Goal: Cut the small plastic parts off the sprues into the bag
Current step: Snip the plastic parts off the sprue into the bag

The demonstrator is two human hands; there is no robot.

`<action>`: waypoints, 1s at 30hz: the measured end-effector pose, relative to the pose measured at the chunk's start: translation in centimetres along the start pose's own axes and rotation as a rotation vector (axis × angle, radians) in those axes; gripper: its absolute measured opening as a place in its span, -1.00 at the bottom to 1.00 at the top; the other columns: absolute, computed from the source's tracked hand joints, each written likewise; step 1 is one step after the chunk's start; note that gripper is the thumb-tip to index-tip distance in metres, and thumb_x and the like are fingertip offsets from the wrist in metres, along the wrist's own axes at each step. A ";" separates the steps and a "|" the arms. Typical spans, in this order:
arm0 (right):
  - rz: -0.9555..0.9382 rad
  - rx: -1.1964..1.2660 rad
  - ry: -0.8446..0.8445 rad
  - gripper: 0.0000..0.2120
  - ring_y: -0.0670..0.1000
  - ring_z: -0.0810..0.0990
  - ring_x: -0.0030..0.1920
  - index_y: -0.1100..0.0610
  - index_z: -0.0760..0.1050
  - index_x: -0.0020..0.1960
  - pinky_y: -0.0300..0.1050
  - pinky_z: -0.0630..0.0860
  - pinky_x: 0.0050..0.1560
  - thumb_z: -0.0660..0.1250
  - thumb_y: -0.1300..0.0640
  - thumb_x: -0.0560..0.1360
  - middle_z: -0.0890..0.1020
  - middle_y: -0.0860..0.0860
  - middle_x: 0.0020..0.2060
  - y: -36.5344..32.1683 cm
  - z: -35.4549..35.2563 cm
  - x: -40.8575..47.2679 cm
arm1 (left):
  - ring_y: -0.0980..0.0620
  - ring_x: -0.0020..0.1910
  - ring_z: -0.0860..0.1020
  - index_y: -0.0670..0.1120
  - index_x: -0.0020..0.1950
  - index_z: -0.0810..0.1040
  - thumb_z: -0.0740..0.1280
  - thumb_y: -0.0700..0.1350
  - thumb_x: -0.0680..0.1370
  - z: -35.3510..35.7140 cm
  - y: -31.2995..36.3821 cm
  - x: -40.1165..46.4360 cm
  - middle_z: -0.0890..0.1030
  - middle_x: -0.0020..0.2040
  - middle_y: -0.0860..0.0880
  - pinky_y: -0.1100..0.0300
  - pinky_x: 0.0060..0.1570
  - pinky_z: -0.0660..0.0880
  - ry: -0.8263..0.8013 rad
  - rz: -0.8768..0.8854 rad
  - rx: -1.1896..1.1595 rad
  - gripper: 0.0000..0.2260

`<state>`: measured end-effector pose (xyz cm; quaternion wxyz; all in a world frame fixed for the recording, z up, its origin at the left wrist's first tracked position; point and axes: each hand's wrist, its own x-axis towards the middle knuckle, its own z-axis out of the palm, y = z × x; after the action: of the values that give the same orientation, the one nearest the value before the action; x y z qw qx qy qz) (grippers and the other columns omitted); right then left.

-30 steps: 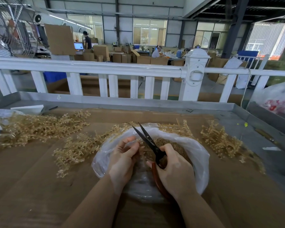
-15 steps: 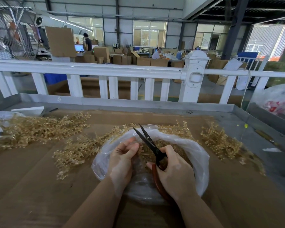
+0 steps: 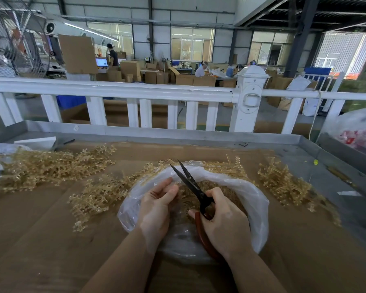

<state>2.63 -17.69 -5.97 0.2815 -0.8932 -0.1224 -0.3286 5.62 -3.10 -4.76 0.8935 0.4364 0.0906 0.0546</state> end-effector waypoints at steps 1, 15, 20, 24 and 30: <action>0.000 -0.003 0.003 -0.60 -0.10 0.58 -0.24 0.04 0.45 -0.05 -0.23 0.55 -0.28 0.44 -0.22 0.32 0.60 -0.11 -0.26 0.0 0.0 0.0 | 0.04 -0.25 0.67 -0.23 0.05 0.59 0.31 -0.39 0.49 -0.1 0.0 0.0 0.69 -0.20 -0.14 0.23 -0.24 0.62 -0.008 -0.011 0.007 -0.82; -0.017 0.000 -0.072 -0.59 -0.13 0.57 -0.17 -0.01 0.44 -0.01 -0.25 0.54 -0.22 0.37 -0.28 0.33 0.60 -0.14 -0.20 0.2 -0.1 0.0 | 0.11 -0.40 0.62 -0.22 -0.13 0.52 0.23 -0.47 0.51 0.4 0.1 0.1 0.59 -0.40 -0.04 0.30 -0.33 0.59 0.078 0.064 -0.136 -0.82; -0.044 0.015 -0.154 -0.58 -0.12 0.53 -0.09 -0.04 0.39 0.04 -0.23 0.51 -0.11 0.32 -0.30 0.35 0.56 -0.16 -0.14 0.3 -0.2 -0.1 | 0.10 -0.42 0.60 -0.16 -0.15 0.50 0.22 -0.45 0.53 0.4 0.5 0.0 0.53 -0.32 -0.08 0.28 -0.34 0.60 0.136 0.062 -0.235 -0.79; -0.062 -0.004 -0.218 -0.56 -0.11 0.49 -0.05 -0.05 0.36 0.05 -0.21 0.49 -0.06 0.23 -0.34 0.35 0.54 -0.16 -0.12 0.1 -0.3 0.0 | 0.03 -0.23 0.56 -0.14 -0.12 0.48 0.19 -0.44 0.55 0.2 0.6 0.1 0.51 -0.21 -0.10 0.28 -0.35 0.60 0.132 0.049 -0.255 -0.78; -0.057 -0.013 -0.247 -0.59 -0.12 0.49 -0.04 -0.07 0.34 0.03 -0.28 0.43 -0.08 0.29 -0.31 0.36 0.54 -0.17 -0.11 0.1 -0.3 0.0 | 0.08 -0.31 0.59 -0.15 -0.08 0.52 0.17 -0.41 0.56 -0.4 0.5 0.1 0.54 -0.20 -0.10 0.33 -0.34 0.58 0.031 0.046 -0.189 -0.78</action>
<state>2.54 -17.95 -5.78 0.2489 -0.9249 -0.1792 -0.2247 5.64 -2.49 -4.62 0.9277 0.3513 0.0887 0.0903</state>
